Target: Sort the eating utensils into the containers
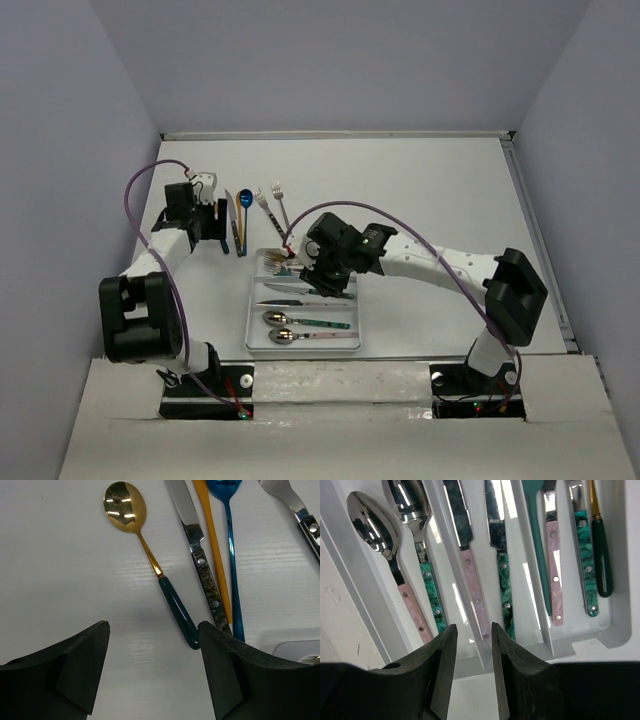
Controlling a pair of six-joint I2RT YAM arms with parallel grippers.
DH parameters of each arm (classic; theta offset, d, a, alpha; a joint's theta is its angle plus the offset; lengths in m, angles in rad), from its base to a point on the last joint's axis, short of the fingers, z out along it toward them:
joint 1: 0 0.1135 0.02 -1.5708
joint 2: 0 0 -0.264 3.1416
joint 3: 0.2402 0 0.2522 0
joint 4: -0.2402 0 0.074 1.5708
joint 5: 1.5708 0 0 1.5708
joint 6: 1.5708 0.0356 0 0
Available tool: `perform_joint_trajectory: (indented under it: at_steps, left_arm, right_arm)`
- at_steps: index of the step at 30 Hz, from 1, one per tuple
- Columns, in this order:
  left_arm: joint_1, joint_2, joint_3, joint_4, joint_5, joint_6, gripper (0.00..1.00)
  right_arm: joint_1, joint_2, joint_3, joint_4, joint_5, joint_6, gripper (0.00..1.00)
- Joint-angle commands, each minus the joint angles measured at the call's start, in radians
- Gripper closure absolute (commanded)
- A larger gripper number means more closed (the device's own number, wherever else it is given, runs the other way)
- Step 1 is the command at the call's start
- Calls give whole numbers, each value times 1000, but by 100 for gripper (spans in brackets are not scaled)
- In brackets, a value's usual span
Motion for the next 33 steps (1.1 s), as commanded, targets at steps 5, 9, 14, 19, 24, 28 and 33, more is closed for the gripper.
perform_joint_trajectory:
  at_steps: [5, 9, 14, 19, 24, 28, 33]
  left_arm:
    - [-35, 143, 96, 69, -61, -17, 20]
    - [-36, 194, 127, 83, -72, -37, 21]
    - [-45, 254, 155, 93, -110, -40, 25]
    - [-45, 306, 159, 110, -130, -35, 29]
    - [-45, 357, 176, 123, -164, -48, 33]
    - [-44, 371, 165, 104, -111, -48, 47]
    - [-32, 322, 107, 126, -108, -48, 73]
  right_arm:
    - [5, -132, -49, 143, 116, 24, 60]
    - [5, -138, -57, 151, 106, 24, 60]
    - [5, -126, -69, 151, 112, 26, 60]
    - [5, -125, -74, 156, 110, 27, 60]
    - [5, -123, -74, 156, 106, 29, 60]
    - [5, -126, -79, 156, 112, 30, 60]
    - [5, -131, -75, 156, 109, 32, 60]
